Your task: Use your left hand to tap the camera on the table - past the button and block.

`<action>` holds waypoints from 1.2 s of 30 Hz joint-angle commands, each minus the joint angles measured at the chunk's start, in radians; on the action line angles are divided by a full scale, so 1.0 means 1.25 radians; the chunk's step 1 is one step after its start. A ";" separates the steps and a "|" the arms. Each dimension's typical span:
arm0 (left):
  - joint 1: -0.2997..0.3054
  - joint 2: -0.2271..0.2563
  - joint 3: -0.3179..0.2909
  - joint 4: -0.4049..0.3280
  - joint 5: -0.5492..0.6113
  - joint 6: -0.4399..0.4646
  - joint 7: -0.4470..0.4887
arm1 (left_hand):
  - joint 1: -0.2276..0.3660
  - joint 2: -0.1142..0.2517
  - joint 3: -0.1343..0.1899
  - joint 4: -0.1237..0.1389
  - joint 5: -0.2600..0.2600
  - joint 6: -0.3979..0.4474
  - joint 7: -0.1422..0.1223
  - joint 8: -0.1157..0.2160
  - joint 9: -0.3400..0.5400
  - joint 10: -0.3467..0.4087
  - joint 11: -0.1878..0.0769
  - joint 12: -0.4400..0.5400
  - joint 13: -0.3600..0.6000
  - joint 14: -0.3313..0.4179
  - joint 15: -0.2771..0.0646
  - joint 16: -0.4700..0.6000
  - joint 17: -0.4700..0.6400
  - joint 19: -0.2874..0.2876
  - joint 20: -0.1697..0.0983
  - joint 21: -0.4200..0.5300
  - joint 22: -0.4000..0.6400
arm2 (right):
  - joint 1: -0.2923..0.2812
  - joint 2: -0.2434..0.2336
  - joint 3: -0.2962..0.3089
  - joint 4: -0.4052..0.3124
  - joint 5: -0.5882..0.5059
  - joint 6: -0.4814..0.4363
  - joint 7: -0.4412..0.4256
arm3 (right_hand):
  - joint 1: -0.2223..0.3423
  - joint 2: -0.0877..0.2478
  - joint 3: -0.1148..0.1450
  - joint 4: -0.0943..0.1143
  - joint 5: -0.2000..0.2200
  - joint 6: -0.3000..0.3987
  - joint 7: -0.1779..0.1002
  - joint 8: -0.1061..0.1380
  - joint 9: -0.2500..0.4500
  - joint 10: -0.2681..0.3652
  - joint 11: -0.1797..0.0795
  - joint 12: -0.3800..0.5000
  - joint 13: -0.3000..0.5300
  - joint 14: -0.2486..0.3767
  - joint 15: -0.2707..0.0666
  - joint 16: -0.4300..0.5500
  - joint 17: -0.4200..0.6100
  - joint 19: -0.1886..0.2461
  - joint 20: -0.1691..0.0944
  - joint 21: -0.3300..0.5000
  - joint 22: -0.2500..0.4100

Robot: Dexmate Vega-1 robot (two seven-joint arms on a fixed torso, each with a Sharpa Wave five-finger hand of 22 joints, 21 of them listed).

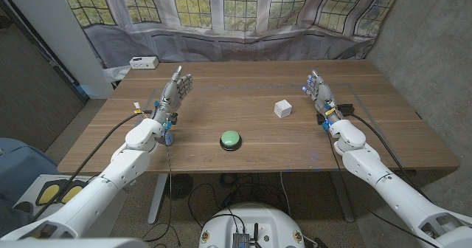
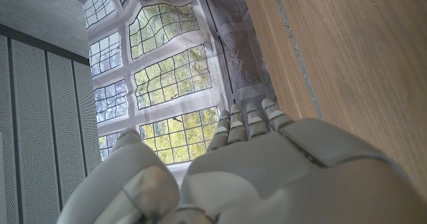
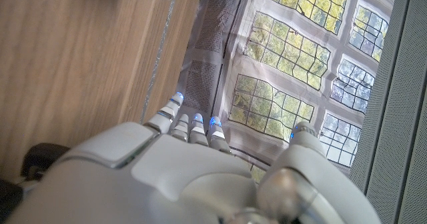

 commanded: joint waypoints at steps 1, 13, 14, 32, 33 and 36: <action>0.025 0.022 -0.013 -0.026 0.006 -0.025 -0.013 | 0.011 0.004 0.003 -0.006 0.002 0.009 0.002 0.007 0.003 0.010 0.001 0.004 0.003 0.009 0.003 0.007 0.001 0.009 0.003 0.005 0.003 | -0.008 0.010 -0.001 0.002 -0.007 0.014 -0.012 | 0.004 0.004 0.005 -0.001 0.001 0.006 0.005 0.006 0.002 0.005 0.004 0.006 0.003 0.004 0.005 0.004 0.003 0.008 -0.002 0.004 0.002; 0.070 0.062 -0.032 -0.073 0.018 -0.025 -0.006 | 0.013 0.006 0.003 -0.008 0.002 0.021 0.005 0.008 0.003 0.018 -0.001 0.004 0.003 0.018 0.003 0.006 0.001 0.016 -0.002 0.004 0.003 | -0.014 0.012 -0.001 -0.009 -0.017 0.017 -0.031 | 0.002 0.005 0.004 -0.001 0.000 0.031 0.022 0.013 0.002 0.001 0.007 0.003 0.004 0.004 0.007 0.003 0.004 0.008 -0.003 0.003 0.002; 0.073 0.062 -0.034 -0.075 0.017 -0.027 -0.007 | 0.013 0.007 0.003 -0.009 0.001 0.021 0.004 0.008 0.003 0.018 0.000 0.004 0.003 0.019 0.003 0.006 0.001 0.016 -0.001 0.003 0.003 | -0.015 0.012 -0.001 -0.011 -0.016 0.015 -0.030 | 0.002 0.005 0.004 -0.001 0.000 0.031 0.021 0.013 0.002 0.000 0.009 0.003 0.004 0.004 0.008 0.003 0.004 0.008 -0.002 0.003 0.002; 0.126 0.080 -0.064 -0.098 -0.003 -0.067 -0.034 | 0.017 0.010 0.004 -0.012 0.000 0.030 0.003 0.005 0.004 0.030 -0.004 0.004 0.003 0.033 0.002 0.005 0.001 0.031 0.009 0.002 0.003 | -0.033 -0.003 0.007 -0.039 -0.022 0.006 -0.048 | 0.001 0.006 0.004 -0.001 -0.001 0.032 0.016 0.010 0.002 0.003 0.009 0.004 0.004 0.006 0.008 0.004 0.005 0.009 0.001 0.003 0.003; 0.131 0.084 -0.067 -0.103 0.000 -0.065 -0.030 | 0.018 0.010 0.004 -0.012 0.000 0.031 0.002 0.005 0.004 0.031 -0.004 0.004 0.003 0.034 0.002 0.005 0.001 0.034 0.009 0.002 0.003 | -0.032 -0.002 0.006 -0.038 -0.021 0.005 -0.047 | 0.001 0.006 0.004 -0.001 -0.001 0.032 0.017 0.010 0.002 0.003 0.010 0.004 0.004 0.006 0.008 0.004 0.005 0.009 0.000 0.003 0.003; 0.144 0.090 -0.075 -0.112 0.007 -0.069 -0.020 | 0.018 0.011 0.004 -0.012 0.000 0.033 0.002 0.005 0.004 0.033 -0.004 0.004 0.003 0.035 0.002 0.004 0.001 0.036 0.008 0.002 0.003 | -0.028 -0.002 0.004 -0.033 -0.023 0.006 -0.043 | 0.001 0.006 0.004 -0.001 -0.001 0.032 0.017 0.010 0.002 0.003 0.010 0.003 0.004 0.006 0.008 0.004 0.005 0.009 0.001 0.003 0.003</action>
